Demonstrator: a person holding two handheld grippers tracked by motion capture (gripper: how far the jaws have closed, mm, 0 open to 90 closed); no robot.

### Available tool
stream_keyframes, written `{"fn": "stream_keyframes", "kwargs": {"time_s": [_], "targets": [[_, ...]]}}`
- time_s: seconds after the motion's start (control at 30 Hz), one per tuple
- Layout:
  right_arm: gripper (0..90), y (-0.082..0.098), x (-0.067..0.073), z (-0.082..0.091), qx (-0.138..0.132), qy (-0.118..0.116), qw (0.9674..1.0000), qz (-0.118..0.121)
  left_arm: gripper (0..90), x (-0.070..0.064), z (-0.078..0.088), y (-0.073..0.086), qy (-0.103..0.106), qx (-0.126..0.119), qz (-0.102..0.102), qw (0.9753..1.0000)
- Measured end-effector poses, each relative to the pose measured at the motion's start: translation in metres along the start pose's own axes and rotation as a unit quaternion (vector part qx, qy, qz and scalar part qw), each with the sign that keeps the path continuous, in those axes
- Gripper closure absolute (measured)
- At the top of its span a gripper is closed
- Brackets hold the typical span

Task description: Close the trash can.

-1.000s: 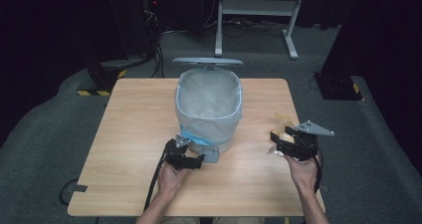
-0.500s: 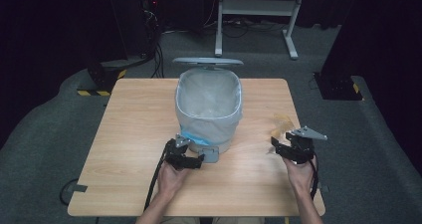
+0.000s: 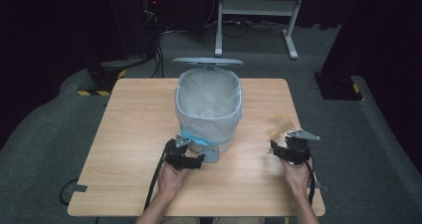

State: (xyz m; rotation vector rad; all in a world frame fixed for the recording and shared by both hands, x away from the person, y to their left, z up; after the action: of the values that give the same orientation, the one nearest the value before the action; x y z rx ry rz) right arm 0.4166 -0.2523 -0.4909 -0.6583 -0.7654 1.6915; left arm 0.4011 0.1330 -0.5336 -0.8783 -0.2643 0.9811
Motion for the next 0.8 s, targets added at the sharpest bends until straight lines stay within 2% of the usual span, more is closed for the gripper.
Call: {"fn": "stream_keyframes", "kwargs": {"time_s": [0.23,0.4,0.47,0.8], "targets": [[36.3,0.002,0.0,-0.012,0.01,0.017,0.9997,0.01,0.8,-0.001,0.0,0.0,-0.003,-0.001,-0.002,1.0],[36.3,0.004,-0.002,-0.019,0.014,0.023,0.9996,0.007,0.8,-0.002,0.0,0.0,-0.005,-0.003,-0.004,1.0],[36.4,0.004,0.0,-0.021,0.014,0.033,0.9992,0.016,0.8,-0.003,0.0,0.001,-0.004,-0.003,-0.003,1.0],[38.1,0.003,0.002,-0.035,0.025,0.041,0.9986,0.023,0.8,-0.004,0.001,0.001,-0.015,-0.009,-0.013,0.9998]]}}
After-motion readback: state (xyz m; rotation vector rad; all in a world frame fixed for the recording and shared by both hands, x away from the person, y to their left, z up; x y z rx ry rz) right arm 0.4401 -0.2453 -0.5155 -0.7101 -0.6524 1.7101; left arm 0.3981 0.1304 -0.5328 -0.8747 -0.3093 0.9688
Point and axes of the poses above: each handheld gripper's, and its own axes: z roughly backward along the jaws, y roughly out of its underside, x roughly to its left, the point moved 1 cm from there along -z, roughly forward along the jaws, and after that the axes turned 7 degrees about y, right-handed, at the moved point
